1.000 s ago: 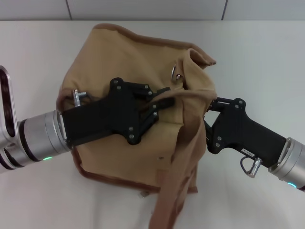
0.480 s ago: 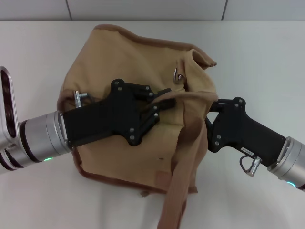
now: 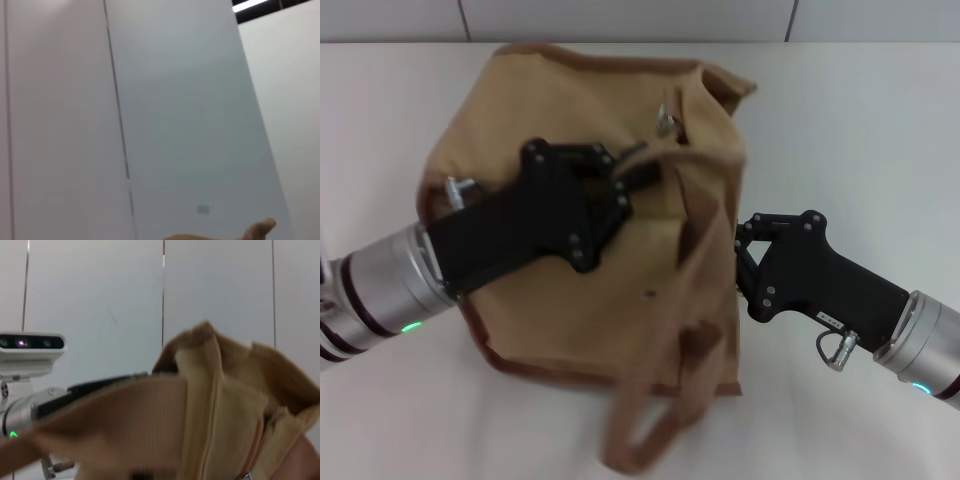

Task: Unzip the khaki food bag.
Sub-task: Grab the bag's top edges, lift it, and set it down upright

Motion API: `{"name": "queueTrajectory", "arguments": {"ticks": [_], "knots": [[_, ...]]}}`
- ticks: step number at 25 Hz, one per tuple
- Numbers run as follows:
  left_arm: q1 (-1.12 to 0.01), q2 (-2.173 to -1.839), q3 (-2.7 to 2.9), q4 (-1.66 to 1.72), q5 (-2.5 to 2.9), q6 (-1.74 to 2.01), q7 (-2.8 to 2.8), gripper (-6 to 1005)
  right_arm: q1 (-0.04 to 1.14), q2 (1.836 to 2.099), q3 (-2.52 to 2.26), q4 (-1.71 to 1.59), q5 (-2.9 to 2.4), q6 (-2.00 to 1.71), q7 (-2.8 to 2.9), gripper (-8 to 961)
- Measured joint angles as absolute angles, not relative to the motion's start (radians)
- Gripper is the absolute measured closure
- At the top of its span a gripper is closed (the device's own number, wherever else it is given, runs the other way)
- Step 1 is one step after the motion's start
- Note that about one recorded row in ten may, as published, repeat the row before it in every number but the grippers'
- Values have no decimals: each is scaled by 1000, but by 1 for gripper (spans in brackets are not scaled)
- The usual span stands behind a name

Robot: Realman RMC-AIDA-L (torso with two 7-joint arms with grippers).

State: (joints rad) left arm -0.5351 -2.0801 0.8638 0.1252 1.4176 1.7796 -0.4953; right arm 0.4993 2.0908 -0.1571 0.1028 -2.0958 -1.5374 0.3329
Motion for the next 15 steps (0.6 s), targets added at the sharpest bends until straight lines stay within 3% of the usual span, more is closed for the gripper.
{"name": "queueTrajectory", "arguments": {"ticks": [15], "knots": [[-443,-2080,861,90,1083,1854,-470,907,466,2092,-143,97,-2094,-1509,331,948]]}}
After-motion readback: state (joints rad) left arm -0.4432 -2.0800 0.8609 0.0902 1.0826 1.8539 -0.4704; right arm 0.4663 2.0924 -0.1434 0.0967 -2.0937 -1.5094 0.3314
